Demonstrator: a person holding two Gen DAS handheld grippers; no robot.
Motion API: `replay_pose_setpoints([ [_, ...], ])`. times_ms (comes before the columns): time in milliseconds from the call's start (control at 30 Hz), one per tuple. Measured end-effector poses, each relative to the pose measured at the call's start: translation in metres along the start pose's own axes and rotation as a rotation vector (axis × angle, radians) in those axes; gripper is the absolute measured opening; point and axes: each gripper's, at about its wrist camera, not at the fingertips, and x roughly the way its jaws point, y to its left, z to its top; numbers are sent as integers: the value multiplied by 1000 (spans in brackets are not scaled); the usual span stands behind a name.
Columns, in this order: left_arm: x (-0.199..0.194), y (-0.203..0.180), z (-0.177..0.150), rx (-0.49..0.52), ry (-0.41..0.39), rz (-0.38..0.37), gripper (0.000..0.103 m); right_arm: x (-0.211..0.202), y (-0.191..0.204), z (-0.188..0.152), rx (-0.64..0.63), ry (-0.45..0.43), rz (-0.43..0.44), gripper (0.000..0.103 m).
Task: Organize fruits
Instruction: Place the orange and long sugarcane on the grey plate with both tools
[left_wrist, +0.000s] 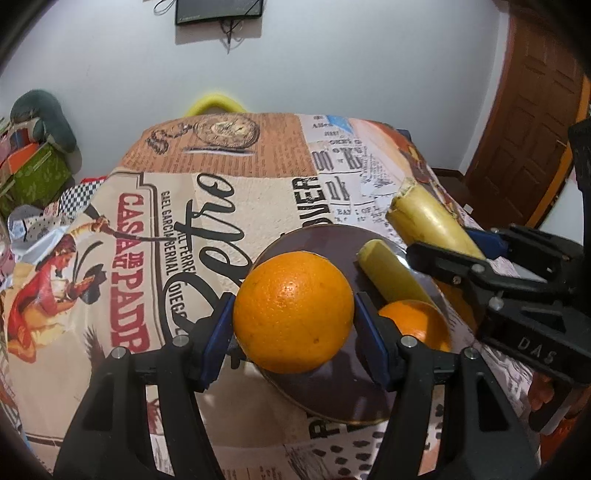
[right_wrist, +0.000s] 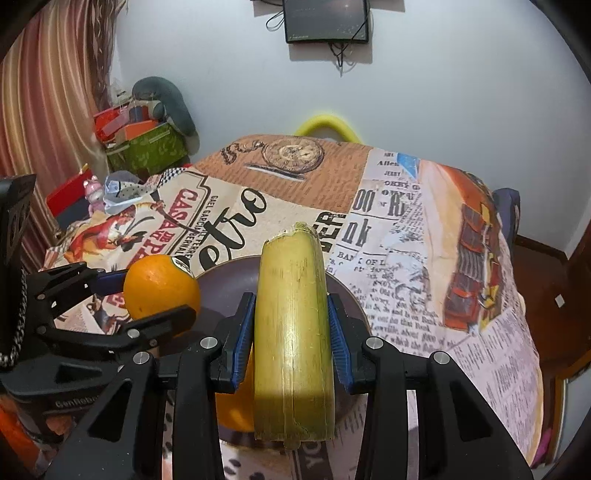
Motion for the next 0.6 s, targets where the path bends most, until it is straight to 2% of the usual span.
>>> replay_pose_setpoints([
  [233, 17, 2, -1, -16, 56, -10, 63, 21, -2, -1, 8, 63, 18, 35],
  [333, 24, 5, -4, -39, 93, -23, 64, 19, -6, -1, 26, 57, 21, 38],
  [400, 19, 5, -4, -44, 68, -29, 65, 14, -10, 0, 35, 46, 29, 38],
  [533, 0, 2, 1, -30, -6, -5, 80, 6, -10, -1, 34, 39, 26, 38],
  [600, -7, 1, 2, -21, -22, 9, 80, 2, -9, -2, 31, 37, 21, 38],
])
